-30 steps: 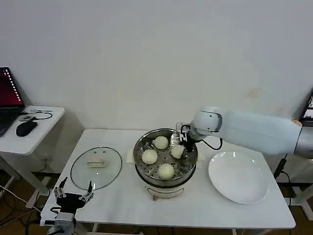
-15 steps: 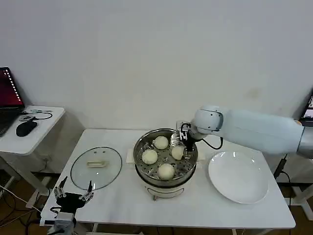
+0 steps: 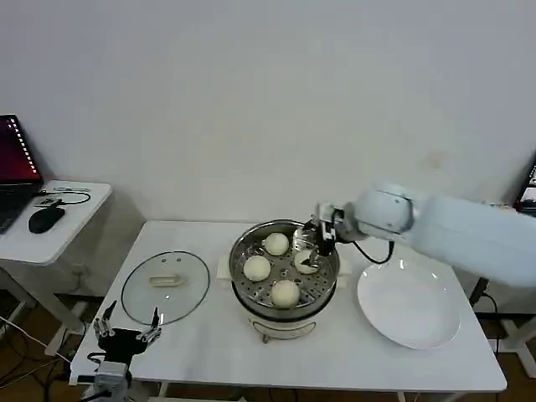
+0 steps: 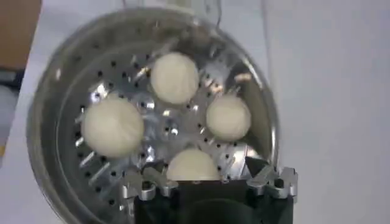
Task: Take steamed baozi put them in steamer then cover it.
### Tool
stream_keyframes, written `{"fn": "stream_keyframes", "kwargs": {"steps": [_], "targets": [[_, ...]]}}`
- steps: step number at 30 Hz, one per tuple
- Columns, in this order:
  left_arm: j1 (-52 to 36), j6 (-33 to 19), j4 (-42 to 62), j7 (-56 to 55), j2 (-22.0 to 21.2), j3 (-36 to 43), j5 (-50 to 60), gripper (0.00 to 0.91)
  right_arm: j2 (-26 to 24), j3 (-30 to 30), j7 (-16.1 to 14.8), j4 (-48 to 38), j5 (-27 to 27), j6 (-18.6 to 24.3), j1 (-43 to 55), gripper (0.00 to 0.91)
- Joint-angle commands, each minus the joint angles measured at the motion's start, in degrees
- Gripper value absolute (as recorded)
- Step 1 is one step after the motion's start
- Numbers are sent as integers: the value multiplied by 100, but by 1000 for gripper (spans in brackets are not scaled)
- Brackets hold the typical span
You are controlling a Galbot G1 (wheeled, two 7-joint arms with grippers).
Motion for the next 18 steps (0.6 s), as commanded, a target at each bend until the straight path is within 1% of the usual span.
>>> {"fn": "stream_keyframes", "kwargs": {"steps": [1, 2, 3, 4, 5, 6, 7, 8, 9, 10, 12, 13, 16, 18], "targets": [[-22, -43, 89, -39, -10, 67, 10, 907, -1370, 5787, 2313, 1283, -984, 1301, -5583, 907], [-23, -48, 97, -47, -15, 76, 14, 907, -1278, 6204, 2412, 1261, -1153, 1423, -6000, 907], [-20, -76, 116, -58, -25, 96, 24, 907, -1065, 6848, 2489, 1220, -1557, 1567, -6708, 907], [-22, -114, 142, -69, -29, 112, 27, 907, -864, 7350, 2502, 1192, -1728, 1810, -7204, 907], [-27, -162, 169, -84, -36, 120, 29, 907, -720, 7539, 2514, 1192, -1743, 1842, -7456, 907], [-34, -171, 190, -89, -40, 124, 36, 907, -146, 8434, 2574, 1224, -1852, 2052, -8125, 907], [-40, -199, 210, -100, -43, 129, 39, 907, 246, 8873, 2518, 1239, -1973, 2169, -8501, 907], [-51, -274, 235, -116, -37, 130, 42, 907, 559, 9294, 2485, 1238, -2139, 2421, -8751, 907], [-63, -350, 286, -128, -29, 123, 62, 907, 1040, 9647, 2408, 1222, -2308, 2574, -9056, 907], [-75, -421, 321, -148, -17, 120, 100, 907, 1329, 10081, 2335, 1187, -2426, 2768, -9323, 907], [-101, -605, 408, -188, 43, 114, 214, 907, 1920, 10614, 2177, 1097, -2667, 3225, -9749, 907], [-122, -739, 474, -190, 71, 101, 402, 907, 2373, 10954, 2084, 1091, -2675, 3405, -9980, 907], [-165, -1157, 715, -238, 223, 113, 1173, 907, 3063, 11546, 1813, 1138, -2609, 3961, -10559, 907], [-194, -1418, 895, -296, 369, 175, 1912, 907, 3366, 11847, 1688, 1237, -2476, 4169, -10920, 907]]}}
